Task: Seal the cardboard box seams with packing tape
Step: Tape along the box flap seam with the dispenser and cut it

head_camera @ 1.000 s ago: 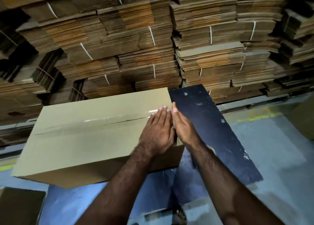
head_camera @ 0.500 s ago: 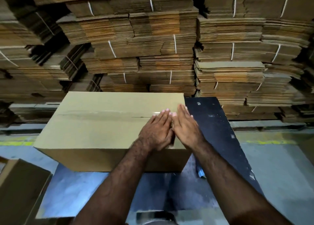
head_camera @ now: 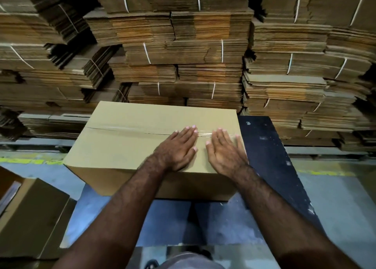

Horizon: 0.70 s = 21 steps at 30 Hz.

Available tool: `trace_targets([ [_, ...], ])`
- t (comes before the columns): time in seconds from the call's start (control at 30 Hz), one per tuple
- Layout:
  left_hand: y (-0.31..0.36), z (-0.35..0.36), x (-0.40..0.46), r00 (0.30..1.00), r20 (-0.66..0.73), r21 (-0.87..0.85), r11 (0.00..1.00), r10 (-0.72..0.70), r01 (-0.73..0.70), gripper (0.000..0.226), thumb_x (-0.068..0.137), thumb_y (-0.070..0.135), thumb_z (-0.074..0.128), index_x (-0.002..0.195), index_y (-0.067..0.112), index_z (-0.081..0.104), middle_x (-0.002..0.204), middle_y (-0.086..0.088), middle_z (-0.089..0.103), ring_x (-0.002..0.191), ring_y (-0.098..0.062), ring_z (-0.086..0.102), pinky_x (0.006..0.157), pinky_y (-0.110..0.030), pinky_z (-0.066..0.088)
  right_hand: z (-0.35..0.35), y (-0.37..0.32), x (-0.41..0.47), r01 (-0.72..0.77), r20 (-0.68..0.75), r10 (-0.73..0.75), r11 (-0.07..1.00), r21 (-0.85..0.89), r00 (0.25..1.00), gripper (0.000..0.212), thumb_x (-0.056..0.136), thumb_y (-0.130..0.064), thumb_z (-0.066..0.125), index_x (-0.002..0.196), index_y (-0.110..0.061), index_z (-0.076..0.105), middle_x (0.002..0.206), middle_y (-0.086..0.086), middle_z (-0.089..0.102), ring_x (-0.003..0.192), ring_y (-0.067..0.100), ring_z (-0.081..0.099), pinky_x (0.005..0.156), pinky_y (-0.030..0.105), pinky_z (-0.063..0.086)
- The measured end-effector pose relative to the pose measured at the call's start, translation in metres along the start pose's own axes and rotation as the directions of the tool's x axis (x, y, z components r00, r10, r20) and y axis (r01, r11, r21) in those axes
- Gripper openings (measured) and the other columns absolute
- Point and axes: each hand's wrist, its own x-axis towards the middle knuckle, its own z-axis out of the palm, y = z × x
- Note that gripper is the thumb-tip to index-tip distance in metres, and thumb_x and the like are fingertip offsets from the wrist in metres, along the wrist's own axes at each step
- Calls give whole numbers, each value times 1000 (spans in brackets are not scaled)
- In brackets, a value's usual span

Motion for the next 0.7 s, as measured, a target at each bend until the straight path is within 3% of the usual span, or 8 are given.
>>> trace_targets([
  [0.13,-14,-1,-7,999,11,44,999,-32,32,63,106,44,17,161,14,4,169,-1,-3,156,-15,-1,125,-40,4,7,-14,4,47,5,-47,999,-28,999,65,102,-42,12,157,-10,7,165,6,3,152,16,0,122,42,-2],
  [0.27,-44,-6,-28,996,16,48,995,-84,83,63,107,43,16,161,16,1,169,1,-4,155,-14,-1,124,-39,5,9,-11,2,35,9,-34,998,-57,999,73,93,-46,5,157,-11,7,165,5,2,152,15,2,121,38,-3],
  [0.47,-115,-18,-79,959,19,53,958,-284,282,69,101,49,6,161,15,-2,169,-2,-7,155,-15,-1,124,-38,6,7,-17,5,-20,45,23,998,-67,999,66,100,-46,10,157,-15,4,165,3,0,151,14,0,120,38,-3],
  [0.63,-166,-28,-119,804,-90,39,804,-588,593,66,105,47,14,160,12,6,170,-5,-2,156,-19,0,124,-50,4,5,-55,12,-234,84,239,970,-70,967,70,100,-49,14,157,-11,2,165,7,-3,152,21,-3,121,48,-2],
  [0.7,-178,-31,-127,772,-93,25,773,-629,633,66,105,48,15,161,15,5,170,-1,-3,156,-19,-3,122,-57,7,6,-78,18,-294,86,298,954,-55,951,73,98,-51,14,157,-8,1,165,10,-4,152,23,-3,121,48,-1],
])
